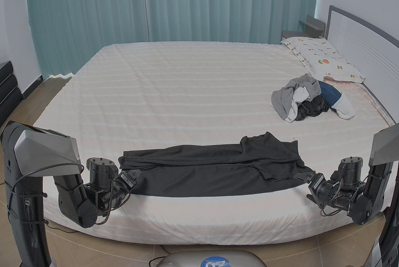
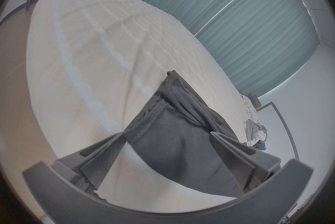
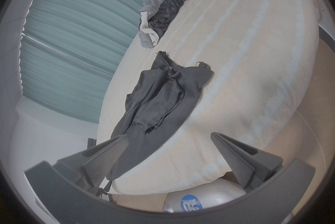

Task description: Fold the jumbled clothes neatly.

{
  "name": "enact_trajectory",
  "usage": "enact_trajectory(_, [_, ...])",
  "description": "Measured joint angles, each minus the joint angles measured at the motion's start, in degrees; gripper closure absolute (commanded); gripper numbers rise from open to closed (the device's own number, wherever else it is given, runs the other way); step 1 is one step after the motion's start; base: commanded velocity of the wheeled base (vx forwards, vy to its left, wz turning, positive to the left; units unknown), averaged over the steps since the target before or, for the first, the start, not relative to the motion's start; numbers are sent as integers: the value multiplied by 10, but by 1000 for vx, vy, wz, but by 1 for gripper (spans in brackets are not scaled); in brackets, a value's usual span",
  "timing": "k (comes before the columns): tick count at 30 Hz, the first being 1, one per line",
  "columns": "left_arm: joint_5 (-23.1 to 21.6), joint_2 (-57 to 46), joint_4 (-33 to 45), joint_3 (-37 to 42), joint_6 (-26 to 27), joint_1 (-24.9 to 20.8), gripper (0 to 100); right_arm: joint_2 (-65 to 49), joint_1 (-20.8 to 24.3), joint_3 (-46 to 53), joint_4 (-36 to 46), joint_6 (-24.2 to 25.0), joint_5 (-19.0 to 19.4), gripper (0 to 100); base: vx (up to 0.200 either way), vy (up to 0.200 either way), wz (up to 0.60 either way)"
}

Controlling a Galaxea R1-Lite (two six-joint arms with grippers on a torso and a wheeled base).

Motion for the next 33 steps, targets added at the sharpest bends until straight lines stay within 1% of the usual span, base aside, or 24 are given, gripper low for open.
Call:
enact_trajectory(1, [4,3,8,-6,0,-1,100,1,1,-1,0,0,0,0,0,0,0])
enact_trajectory(4, [10,9,16,-12,1,-3,100,5,4,-4,0,0,-3,0,0,0,0])
enact_trajectory(10, [24,10,17,-11,-3,1,100,26,14,-26,0,0,-26,0,0,0,0])
enact_trajectory(15, [26,4,16,-7,-21,1,100,57,26,-67,0,1,-49,0,0,0,0])
enact_trajectory(21, [26,-2,16,-4,-30,0,100,93,31,-113,-1,2,-71,0,0,0,0])
enact_trajectory(22, [27,-2,16,-4,-30,0,100,99,31,-119,-1,2,-77,100,0,0,0])
enact_trajectory(27, [27,-5,17,-3,-35,1,100,122,31,-144,-10,3,-96,100,0,0,0])
enact_trajectory(33, [26,-5,16,0,-35,1,100,133,32,-131,-59,2,-104,100,0,0,0])
